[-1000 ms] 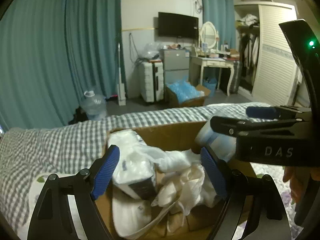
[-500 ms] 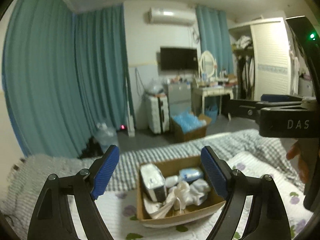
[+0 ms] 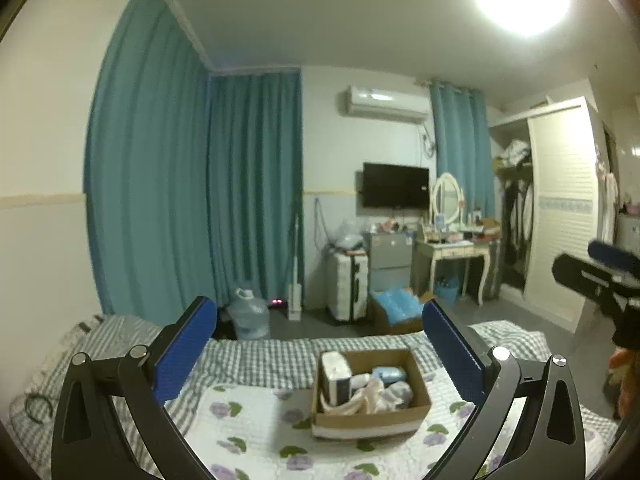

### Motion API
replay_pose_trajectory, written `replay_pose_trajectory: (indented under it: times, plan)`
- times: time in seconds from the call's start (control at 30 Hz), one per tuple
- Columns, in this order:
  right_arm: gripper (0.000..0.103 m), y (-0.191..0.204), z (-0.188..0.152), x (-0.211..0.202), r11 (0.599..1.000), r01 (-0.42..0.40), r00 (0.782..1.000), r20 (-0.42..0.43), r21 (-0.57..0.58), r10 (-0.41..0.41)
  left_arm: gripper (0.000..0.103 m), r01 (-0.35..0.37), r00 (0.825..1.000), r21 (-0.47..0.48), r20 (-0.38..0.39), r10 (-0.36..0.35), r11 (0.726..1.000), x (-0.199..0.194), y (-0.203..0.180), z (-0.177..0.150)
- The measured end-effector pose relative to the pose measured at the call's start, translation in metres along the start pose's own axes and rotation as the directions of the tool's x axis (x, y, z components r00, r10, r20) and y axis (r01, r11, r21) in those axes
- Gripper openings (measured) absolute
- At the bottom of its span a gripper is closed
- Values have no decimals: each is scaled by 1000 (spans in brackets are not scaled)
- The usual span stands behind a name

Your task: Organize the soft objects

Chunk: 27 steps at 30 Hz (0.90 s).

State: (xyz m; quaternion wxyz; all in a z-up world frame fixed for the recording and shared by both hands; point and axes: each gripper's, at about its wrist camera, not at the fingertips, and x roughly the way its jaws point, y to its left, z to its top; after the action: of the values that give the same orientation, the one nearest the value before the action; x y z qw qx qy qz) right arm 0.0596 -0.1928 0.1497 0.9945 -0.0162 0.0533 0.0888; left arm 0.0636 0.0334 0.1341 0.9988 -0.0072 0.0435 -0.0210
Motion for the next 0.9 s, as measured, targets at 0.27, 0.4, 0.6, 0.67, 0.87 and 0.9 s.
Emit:
replay_pose_trajectory:
  times: [0.27, 0.4, 0.6, 0.67, 0.87, 0.9]
  plan:
    - [103, 9, -125, 34, 995, 1, 991, -136, 96, 13, 103, -71, 994, 48, -78, 75, 996, 15, -1, -122]
    - [103, 12, -186, 55, 992, 88, 977, -203, 87, -69, 103, -54, 985, 29, -165, 58, 998, 36, 1, -167]
    - [103, 8, -203, 62, 993, 74, 978, -200, 96, -53, 103, -62, 983, 30, -173, 66, 998, 38, 1, -170]
    - [103, 9, -204, 60, 993, 74, 980, -192, 96, -55, 103, -69, 983, 20, -168, 72, 997, 34, 2, -169]
    - [103, 12, -203, 66, 994, 75, 976, -212, 77, -57, 103, -68, 984, 9, -166, 68, 998, 32, 6, -170]
    - [103, 13, -203, 66, 994, 73, 976, -212, 77, -55, 103, -67, 984, 9, -166, 67, 998, 31, 6, -170]
